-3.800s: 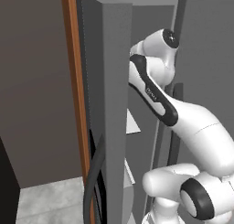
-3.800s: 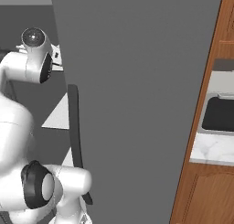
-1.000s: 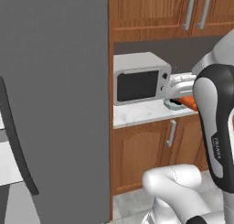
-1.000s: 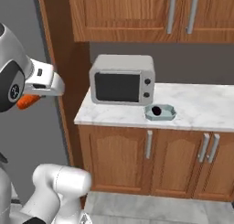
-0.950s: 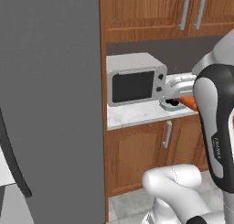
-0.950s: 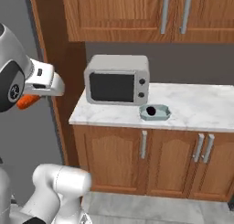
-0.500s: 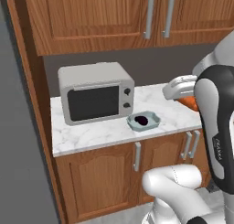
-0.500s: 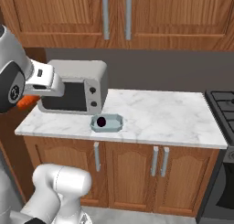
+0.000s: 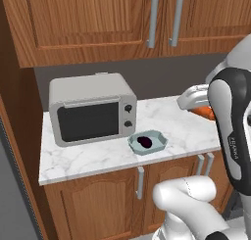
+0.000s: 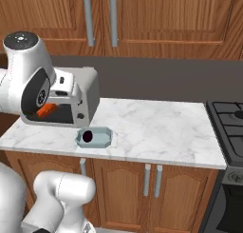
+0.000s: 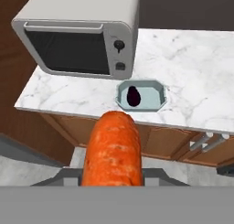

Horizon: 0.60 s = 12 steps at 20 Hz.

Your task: Take the eggplant and carrot out of the freezer and place them in the tupperware container on the counter. Then put the tupperware containing the vegetables back in the freezer.

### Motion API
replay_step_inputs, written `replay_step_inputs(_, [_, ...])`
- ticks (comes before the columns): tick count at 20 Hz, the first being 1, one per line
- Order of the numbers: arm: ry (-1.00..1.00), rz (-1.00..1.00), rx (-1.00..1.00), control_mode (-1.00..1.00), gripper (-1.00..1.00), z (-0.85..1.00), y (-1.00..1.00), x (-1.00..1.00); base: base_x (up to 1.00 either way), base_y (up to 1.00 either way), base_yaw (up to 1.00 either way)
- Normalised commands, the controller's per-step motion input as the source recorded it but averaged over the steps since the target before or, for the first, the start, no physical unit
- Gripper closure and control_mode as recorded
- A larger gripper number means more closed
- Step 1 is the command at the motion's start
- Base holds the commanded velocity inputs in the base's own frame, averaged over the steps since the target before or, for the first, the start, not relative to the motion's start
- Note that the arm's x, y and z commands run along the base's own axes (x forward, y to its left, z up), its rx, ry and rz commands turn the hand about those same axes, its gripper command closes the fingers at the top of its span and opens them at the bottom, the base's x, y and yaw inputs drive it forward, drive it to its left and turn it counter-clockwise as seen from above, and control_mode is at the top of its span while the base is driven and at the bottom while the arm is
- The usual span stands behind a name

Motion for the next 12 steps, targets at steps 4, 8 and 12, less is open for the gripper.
replay_step_inputs(4, [0.02,0.06,0.0,-1.0,1.0,-1.0,-0.23,0.88,0.0,0.0,0.0])
replay_step_inputs(8, [0.04,0.02,-0.01,-1.0,1.0,-1.0,-0.01,0.98,0.0,0.0,0.0])
replay_step_inputs(12, [0.09,0.0,0.0,-1.0,1.0,-0.96,0.0,1.0,0.0,0.0,0.0])
